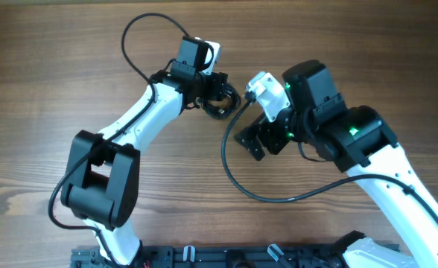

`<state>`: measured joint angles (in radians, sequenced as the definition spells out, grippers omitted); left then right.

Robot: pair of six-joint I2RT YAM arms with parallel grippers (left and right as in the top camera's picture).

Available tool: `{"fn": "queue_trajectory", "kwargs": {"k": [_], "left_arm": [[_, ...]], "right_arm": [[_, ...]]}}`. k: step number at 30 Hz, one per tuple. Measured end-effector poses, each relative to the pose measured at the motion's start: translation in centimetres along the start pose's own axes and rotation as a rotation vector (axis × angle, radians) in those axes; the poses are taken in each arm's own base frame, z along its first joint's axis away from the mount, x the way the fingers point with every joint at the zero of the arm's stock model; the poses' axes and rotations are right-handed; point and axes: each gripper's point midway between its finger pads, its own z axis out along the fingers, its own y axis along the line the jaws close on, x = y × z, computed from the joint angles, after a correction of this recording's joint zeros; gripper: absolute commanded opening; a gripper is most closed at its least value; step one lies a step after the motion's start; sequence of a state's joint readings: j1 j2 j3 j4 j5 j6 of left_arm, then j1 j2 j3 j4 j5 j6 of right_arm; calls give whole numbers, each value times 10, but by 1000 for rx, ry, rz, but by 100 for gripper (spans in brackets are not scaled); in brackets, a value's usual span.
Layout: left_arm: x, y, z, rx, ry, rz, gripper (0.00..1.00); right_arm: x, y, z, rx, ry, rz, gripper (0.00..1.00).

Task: Untangle cables
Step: 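Grasp the black cable bundle with both grippers and lift it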

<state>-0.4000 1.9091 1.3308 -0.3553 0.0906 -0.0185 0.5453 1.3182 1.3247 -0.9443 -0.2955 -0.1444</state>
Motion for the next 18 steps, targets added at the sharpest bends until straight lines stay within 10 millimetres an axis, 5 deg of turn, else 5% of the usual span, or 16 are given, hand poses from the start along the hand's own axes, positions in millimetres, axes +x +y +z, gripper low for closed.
{"fn": "queue_trajectory", "kwargs": {"k": [3,10,18], "left_arm": [[-2,-2,10,4,-14,73,72],[27,5,50,0,61,205,48],[27,6,55,-1,54,302,45]], "right_arm": [[0,9,2,-16,3,-20,100],[-1,15,3,-22,5,-39,100],[0,10,3,5,8,-38,100]]}}
